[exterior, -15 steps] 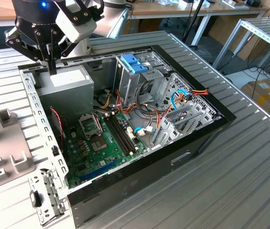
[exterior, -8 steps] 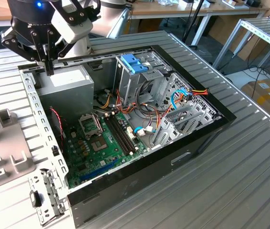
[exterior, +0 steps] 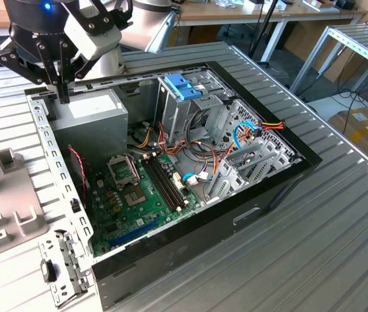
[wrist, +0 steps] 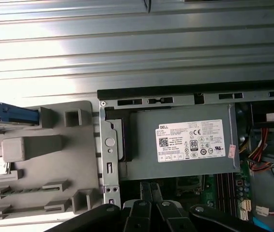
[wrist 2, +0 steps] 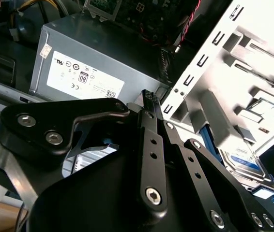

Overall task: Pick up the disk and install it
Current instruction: 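Reach for the disk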

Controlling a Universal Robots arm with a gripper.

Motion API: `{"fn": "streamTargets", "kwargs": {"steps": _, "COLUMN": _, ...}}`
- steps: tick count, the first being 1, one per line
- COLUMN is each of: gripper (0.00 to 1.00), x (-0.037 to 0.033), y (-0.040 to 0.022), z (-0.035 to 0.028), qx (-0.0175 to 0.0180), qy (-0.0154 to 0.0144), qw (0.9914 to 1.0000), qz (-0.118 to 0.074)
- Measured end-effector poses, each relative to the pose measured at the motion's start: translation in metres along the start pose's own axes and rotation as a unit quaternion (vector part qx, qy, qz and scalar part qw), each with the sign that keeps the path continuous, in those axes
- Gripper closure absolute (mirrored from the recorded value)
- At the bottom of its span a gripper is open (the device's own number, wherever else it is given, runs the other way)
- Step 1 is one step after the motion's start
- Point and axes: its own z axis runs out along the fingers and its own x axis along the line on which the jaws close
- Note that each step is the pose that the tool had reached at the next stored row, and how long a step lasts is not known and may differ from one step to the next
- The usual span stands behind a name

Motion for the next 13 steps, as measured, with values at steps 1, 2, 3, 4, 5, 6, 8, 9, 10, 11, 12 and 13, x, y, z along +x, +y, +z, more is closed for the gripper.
{"fn": "streamTargets", "kwargs": {"steps": 1, "gripper": 0.89, "x": 0.0007, "y": -0.0001, "z": 0.0000, "qx": 0.0000, "qy": 0.0000, "qw": 1.00000, "qz": 0.000}}
{"fn": "streamTargets", "kwargs": {"steps": 2, "gripper": 0.89, "x": 0.0016, "y": -0.0001, "z": 0.0000, "qx": 0.0000, "qy": 0.0000, "qw": 1.00000, "qz": 0.000}}
{"fn": "streamTargets", "kwargs": {"steps": 3, "gripper": 0.89, "x": 0.0023, "y": -0.0002, "z": 0.0000, "qx": 0.0000, "qy": 0.0000, "qw": 1.00000, "qz": 0.000}}
{"fn": "streamTargets", "kwargs": {"steps": 4, "gripper": 0.89, "x": 0.0036, "y": -0.0002, "z": -0.0001, "qx": 0.0000, "qy": 0.0000, "qw": 1.00000, "qz": 0.000}}
{"fn": "streamTargets", "kwargs": {"steps": 5, "gripper": 0.89, "x": 0.0047, "y": -0.0003, "z": -0.0001, "qx": 0.0000, "qy": 0.0000, "qw": 1.00000, "qz": 0.000}}
{"fn": "streamTargets", "kwargs": {"steps": 6, "gripper": 0.89, "x": 0.0052, "y": -0.0004, "z": -0.0001, "qx": 0.0000, "qy": 0.0000, "qw": 1.00000, "qz": 0.000}}
{"fn": "streamTargets", "kwargs": {"steps": 8, "gripper": 0.89, "x": 0.0066, "y": -0.0005, "z": -0.0002, "qx": 0.0000, "qy": 0.0000, "qw": 1.00000, "qz": 0.000}}
{"fn": "streamTargets", "kwargs": {"steps": 9, "gripper": 0.89, "x": 0.0072, "y": -0.0005, "z": -0.0002, "qx": 0.0000, "qy": 0.0000, "qw": 1.00000, "qz": 0.000}}
{"fn": "streamTargets", "kwargs": {"steps": 10, "gripper": 0.89, "x": 0.0083, "y": -0.0006, "z": -0.0002, "qx": 0.0000, "qy": 0.0000, "qw": 1.00000, "qz": 0.000}}
{"fn": "streamTargets", "kwargs": {"steps": 11, "gripper": 0.89, "x": 0.0091, "y": -0.0007, "z": -0.0002, "qx": 0.0000, "qy": 0.0000, "qw": 1.00000, "qz": 0.000}}
{"fn": "streamTargets", "kwargs": {"steps": 12, "gripper": 0.89, "x": 0.0098, "y": -0.0007, "z": -0.0003, "qx": 0.0000, "qy": 0.0000, "qw": 1.00000, "qz": 0.000}}
{"fn": "streamTargets", "kwargs": {"steps": 13, "gripper": 0.89, "x": 0.0107, "y": -0.0008, "z": -0.0003, "qx": 0.0000, "qy": 0.0000, "qw": 1.00000, "qz": 0.000}}
